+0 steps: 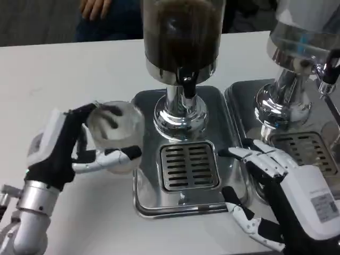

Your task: Grasp the cup under the faucet to collect the drink, then remove the cup.

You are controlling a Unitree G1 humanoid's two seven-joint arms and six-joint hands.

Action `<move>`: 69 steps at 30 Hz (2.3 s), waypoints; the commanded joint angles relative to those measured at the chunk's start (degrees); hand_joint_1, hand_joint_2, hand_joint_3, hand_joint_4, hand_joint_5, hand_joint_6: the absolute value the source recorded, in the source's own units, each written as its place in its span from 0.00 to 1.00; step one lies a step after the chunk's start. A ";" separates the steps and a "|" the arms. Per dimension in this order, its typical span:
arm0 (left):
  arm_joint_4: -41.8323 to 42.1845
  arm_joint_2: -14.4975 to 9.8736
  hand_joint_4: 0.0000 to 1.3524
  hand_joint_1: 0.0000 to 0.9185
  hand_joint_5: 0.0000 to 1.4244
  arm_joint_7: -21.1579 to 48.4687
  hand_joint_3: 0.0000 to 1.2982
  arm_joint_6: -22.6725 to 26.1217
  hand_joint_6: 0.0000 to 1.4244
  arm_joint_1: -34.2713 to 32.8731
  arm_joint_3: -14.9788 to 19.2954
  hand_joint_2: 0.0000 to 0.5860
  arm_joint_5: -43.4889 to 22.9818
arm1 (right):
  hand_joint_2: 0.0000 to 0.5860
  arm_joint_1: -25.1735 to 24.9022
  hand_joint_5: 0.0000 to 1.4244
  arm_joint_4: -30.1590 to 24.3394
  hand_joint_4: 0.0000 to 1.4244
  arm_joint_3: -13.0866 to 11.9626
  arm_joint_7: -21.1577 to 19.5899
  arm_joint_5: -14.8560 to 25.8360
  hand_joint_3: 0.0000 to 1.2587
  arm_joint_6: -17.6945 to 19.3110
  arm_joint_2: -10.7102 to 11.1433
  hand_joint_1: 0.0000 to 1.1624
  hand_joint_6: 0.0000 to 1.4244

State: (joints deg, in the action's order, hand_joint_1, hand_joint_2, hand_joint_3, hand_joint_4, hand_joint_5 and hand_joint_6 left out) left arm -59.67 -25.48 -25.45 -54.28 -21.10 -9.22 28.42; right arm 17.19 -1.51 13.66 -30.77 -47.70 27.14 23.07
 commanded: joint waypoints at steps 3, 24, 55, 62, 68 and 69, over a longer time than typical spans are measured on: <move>-2.19 2.93 0.57 0.68 0.70 0.05 0.55 2.37 0.90 -5.85 -4.45 0.00 4.00 | 0.79 1.47 0.14 -2.36 0.23 -1.60 -0.53 0.99 0.26 0.23 -0.56 0.36 0.18; -6.42 4.27 0.29 0.36 0.48 6.25 0.37 6.45 0.64 -13.35 -13.10 0.05 6.57 | 0.77 3.83 0.15 -4.74 0.24 -1.87 -2.09 -1.87 0.27 -1.28 -4.60 0.36 0.18; 6.91 -11.04 0.03 0.00 0.09 29.28 0.05 -9.54 0.03 -0.75 2.28 0.05 -18.52 | 0.77 1.31 0.12 -1.32 0.21 -0.47 -1.58 0.26 0.27 -0.46 -4.51 0.35 0.12; 21.51 -8.25 0.22 0.00 0.23 51.52 0.20 1.44 0.13 4.18 9.52 0.11 -51.65 | 0.79 0.67 0.11 -1.14 0.19 -0.66 -0.54 1.65 0.25 -0.51 -4.06 0.34 0.11; 35.78 -8.18 0.21 0.00 0.24 68.94 0.20 23.12 0.14 4.58 14.62 0.09 -69.67 | 0.79 1.20 0.07 -1.15 0.12 -1.19 -0.02 3.04 0.20 -0.99 -4.60 0.33 0.09; 37.53 -8.41 0.20 0.00 0.25 71.86 0.20 28.58 0.14 4.02 15.27 0.09 -72.08 | 0.79 1.28 0.07 -1.14 0.11 -1.28 0.07 3.44 0.18 -1.12 -4.88 0.33 0.09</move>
State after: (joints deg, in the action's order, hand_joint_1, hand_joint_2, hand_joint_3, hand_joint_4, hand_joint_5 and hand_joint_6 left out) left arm -25.44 -33.50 41.63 -33.71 -16.49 4.56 -40.08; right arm 18.29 -2.68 12.97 -30.88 -45.48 25.97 18.53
